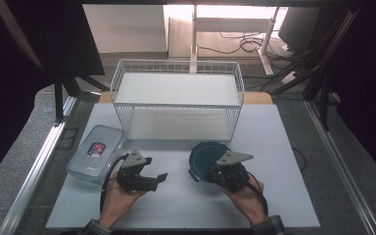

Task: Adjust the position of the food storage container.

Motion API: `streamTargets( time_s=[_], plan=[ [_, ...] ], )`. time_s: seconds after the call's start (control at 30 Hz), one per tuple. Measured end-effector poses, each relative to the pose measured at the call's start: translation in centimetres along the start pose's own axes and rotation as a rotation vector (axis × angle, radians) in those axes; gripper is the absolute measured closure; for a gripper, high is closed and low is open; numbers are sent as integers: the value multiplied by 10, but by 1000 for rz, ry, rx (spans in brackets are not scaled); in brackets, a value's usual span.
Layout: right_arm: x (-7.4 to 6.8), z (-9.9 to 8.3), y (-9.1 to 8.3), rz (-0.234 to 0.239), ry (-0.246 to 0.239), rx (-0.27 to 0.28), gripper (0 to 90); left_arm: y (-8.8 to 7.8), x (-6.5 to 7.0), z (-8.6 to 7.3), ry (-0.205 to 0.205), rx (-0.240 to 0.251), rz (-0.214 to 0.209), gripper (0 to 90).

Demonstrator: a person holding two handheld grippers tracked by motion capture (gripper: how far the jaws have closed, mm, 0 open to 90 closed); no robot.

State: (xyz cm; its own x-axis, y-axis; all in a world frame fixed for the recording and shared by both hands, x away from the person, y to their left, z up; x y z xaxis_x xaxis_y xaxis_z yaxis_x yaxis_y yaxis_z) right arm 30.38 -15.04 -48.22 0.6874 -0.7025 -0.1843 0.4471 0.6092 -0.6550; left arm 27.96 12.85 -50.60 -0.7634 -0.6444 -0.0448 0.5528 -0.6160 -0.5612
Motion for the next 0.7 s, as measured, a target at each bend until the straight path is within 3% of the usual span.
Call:
streamTargets(
  time_s=[0.1, 0.23, 0.3, 0.43, 0.6, 0.7],
  plan=[
    [-8, 13, 20, 23, -5, -23, 890, -10, 5, -11, 18, -9, 26, 96],
    [-21, 30, 49, 41, -16, -47, 891, -18, 10, -20, 33, 10, 40, 77],
    [-28, 38, 64, 27, -38, -81, 891, -21, 10, -24, 46, 14, 59, 67],
    [-34, 41, 88, -69, -111, -180, 894, -21, 6, -29, 46, 8, 72, 63],
    [-34, 40, 88, -97, -109, -210, 896, -22, 3, -31, 45, 12, 86, 64],
    [-24, 37, 81, -109, -90, -215, 896, -23, 3, -31, 55, 11, 94, 65]
  ],
)
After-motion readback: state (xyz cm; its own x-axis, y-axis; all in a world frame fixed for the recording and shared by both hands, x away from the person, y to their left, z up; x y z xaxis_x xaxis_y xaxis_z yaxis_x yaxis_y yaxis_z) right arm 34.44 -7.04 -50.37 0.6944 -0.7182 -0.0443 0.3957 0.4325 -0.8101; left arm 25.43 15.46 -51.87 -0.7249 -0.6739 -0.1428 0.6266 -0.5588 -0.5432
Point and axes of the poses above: each handheld gripper's, and its own axes: y roughly forward along the jaws, z roughly out of its top, x roughly to its right, the point moved 3 cm from there along y, roughly forward along the jaws, and after that the axes turned 13 degrees about y, right-handed, at the moved point
